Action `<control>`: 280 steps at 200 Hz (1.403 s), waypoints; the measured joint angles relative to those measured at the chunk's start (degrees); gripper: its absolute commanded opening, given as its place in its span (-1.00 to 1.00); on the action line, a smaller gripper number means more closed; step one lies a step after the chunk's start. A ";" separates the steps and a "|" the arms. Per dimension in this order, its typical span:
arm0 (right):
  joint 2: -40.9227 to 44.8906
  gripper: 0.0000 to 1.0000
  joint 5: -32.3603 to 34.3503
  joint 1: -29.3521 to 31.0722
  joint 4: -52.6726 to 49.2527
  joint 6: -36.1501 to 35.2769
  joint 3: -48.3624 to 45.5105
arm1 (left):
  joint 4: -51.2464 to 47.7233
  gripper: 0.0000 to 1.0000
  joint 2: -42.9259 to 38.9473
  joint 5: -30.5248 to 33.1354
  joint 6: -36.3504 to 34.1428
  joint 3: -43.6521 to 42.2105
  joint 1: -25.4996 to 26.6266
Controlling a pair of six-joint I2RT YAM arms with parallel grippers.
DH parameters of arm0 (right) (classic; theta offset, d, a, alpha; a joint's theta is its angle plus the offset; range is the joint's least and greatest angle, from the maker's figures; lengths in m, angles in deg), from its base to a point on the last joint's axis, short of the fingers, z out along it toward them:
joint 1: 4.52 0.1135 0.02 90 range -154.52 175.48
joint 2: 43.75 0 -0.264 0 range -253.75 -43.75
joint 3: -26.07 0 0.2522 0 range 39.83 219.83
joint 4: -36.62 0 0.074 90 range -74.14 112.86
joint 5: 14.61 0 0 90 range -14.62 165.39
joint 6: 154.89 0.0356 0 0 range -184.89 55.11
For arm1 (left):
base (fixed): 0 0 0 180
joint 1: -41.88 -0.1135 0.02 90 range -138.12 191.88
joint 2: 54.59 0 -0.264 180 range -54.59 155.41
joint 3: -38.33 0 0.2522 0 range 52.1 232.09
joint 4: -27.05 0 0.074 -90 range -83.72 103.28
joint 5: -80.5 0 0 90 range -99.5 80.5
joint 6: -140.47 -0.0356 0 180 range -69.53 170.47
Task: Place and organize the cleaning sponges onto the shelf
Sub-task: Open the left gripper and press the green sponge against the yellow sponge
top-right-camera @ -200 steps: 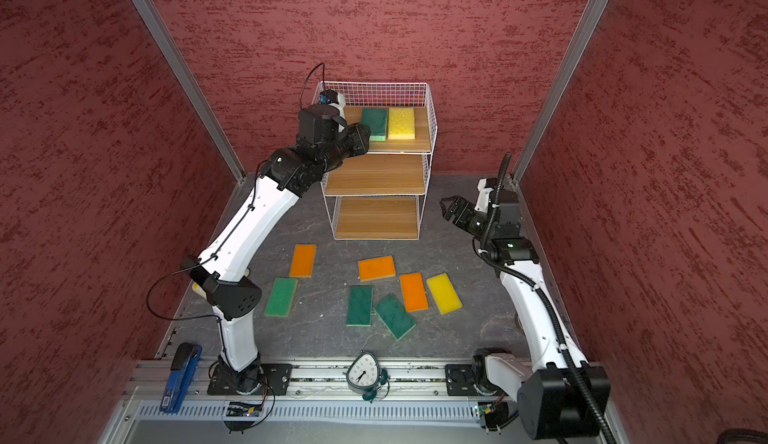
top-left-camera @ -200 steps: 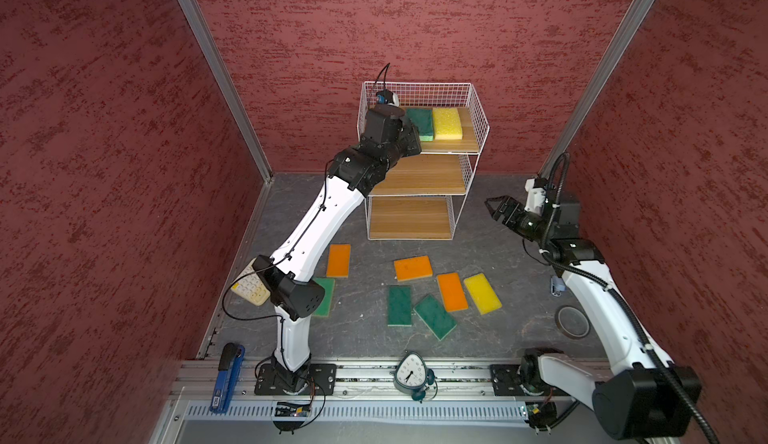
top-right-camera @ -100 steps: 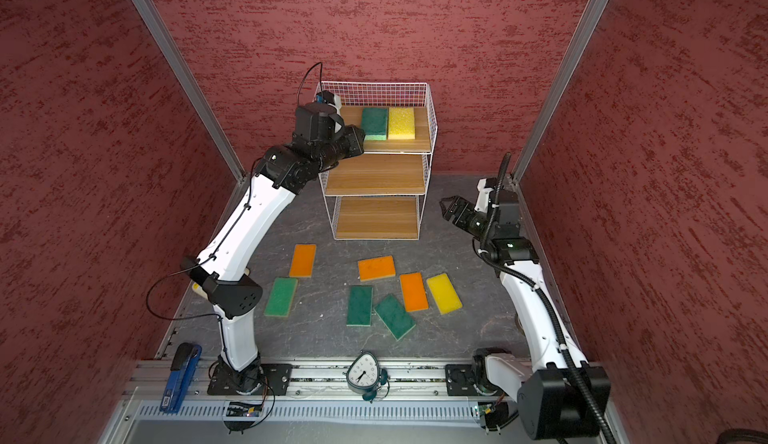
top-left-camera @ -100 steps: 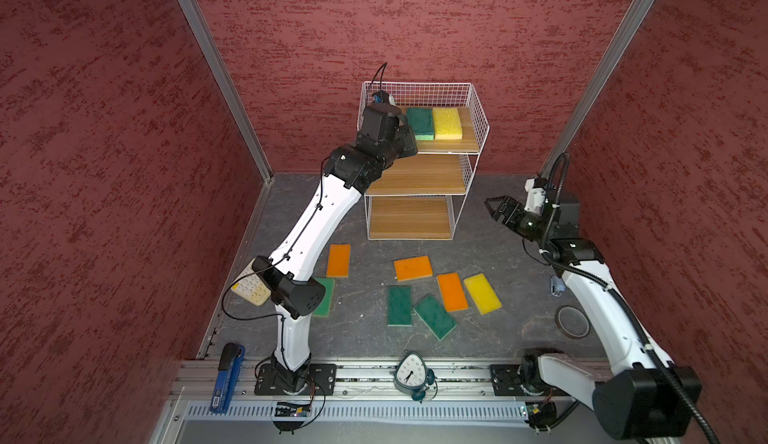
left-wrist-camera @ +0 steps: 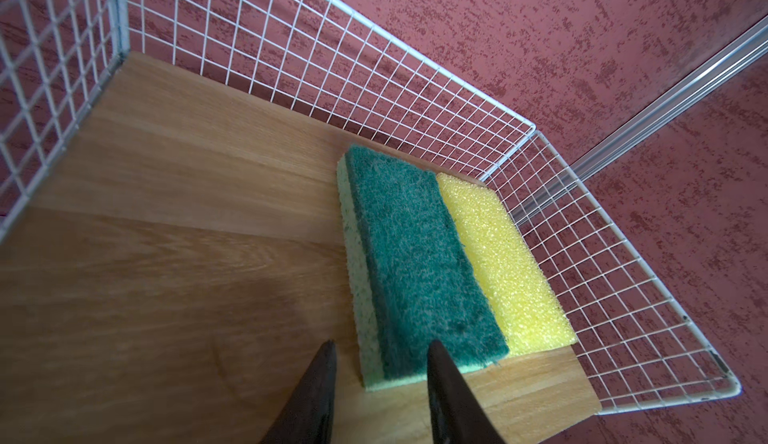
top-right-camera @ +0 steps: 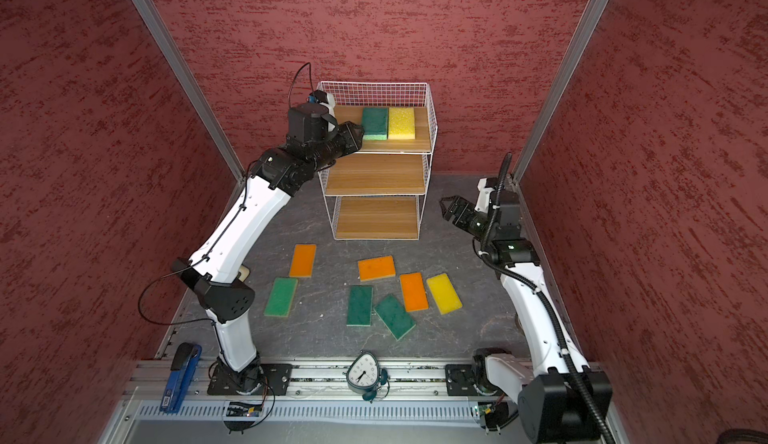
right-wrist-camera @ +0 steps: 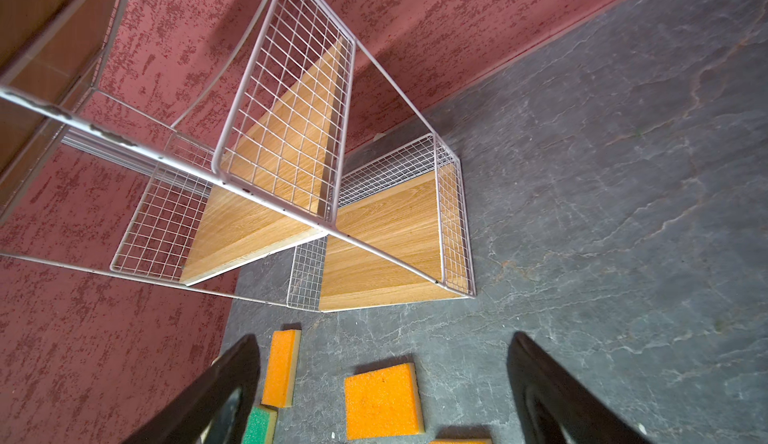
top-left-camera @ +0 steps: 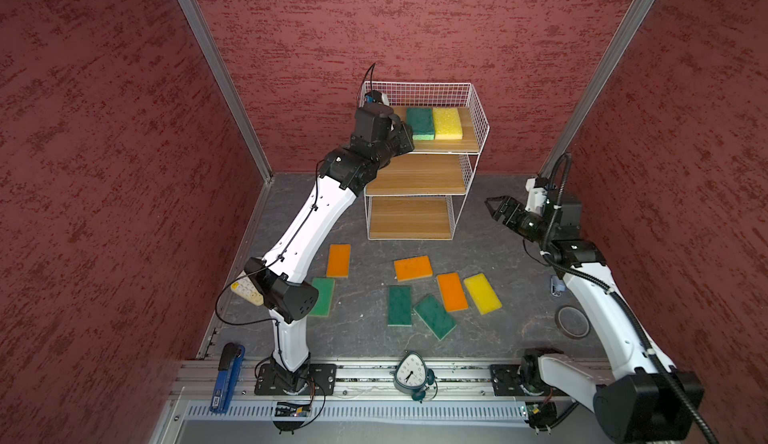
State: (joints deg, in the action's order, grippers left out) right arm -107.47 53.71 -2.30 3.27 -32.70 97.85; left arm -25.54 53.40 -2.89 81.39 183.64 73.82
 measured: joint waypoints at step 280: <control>1.27 0.88 0.37 0.00 -0.15 -0.68 0.00 | -12.70 -1.00 11.91 -3.04 4.33 20.74 -0.81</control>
State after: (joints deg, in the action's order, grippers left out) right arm -106.21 54.09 -2.30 3.12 -33.38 97.85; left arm -38.24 65.31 -5.92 85.72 204.38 73.01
